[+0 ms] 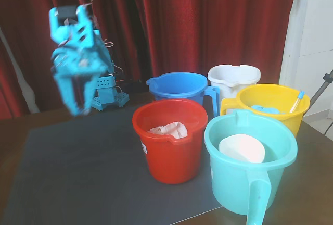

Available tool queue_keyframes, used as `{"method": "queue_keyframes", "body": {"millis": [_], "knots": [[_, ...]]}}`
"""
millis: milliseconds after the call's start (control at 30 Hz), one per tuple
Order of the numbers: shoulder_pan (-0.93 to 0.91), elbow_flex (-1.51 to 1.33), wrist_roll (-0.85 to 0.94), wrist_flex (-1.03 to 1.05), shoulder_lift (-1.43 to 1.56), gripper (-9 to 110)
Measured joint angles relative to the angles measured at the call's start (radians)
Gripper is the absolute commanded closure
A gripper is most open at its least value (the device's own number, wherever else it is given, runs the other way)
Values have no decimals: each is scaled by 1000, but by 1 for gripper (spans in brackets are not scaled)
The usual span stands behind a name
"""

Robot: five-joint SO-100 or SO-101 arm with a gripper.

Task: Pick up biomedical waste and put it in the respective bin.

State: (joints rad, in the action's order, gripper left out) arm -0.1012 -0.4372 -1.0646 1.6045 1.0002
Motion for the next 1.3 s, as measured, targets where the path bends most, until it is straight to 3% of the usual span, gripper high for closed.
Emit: {"method": "queue_keyframes", "body": {"millis": [600,1300], "knots": [[462,46,-477,0,60,102],[407,52,-474,0,48,102]]}}
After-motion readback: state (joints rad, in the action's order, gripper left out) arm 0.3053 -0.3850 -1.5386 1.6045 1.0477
